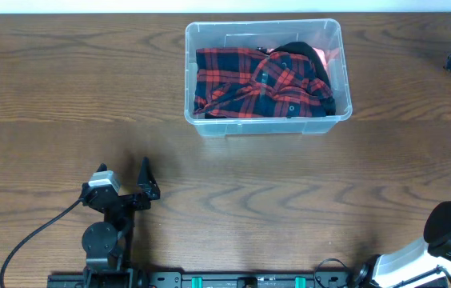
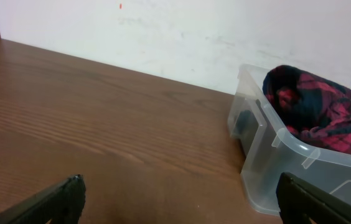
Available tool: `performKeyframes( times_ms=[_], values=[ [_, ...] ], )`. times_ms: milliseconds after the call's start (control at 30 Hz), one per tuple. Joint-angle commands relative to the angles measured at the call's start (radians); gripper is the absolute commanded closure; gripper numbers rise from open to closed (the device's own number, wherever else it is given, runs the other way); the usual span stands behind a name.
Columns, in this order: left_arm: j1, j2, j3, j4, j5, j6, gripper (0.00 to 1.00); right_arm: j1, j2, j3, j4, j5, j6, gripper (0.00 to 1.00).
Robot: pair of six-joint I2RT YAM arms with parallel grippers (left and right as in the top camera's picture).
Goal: Pack container
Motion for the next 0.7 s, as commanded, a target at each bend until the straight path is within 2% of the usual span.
performKeyframes(
  times_ms=[0, 300, 467, 667],
  values=[
    [0.005, -0.006, -0.017, -0.042, -0.019, 0.017, 0.02, -0.005, 0.002, 0.004, 0.0, 0.003, 0.014, 0.01],
    [0.005, -0.006, -0.017, -0.042, -0.019, 0.017, 0.02, -0.002, 0.002, 0.004, 0.0, 0.003, 0.014, 0.01],
    [0.005, -0.006, -0.017, -0.042, -0.019, 0.017, 0.02, 0.013, -0.053, 0.004, 0.0, 0.003, 0.014, 0.01],
    [0.005, -0.006, -0.017, -0.042, -0.019, 0.017, 0.02, 0.139, -0.186, 0.004, 0.0, 0.003, 0.014, 0.01]
  ],
)
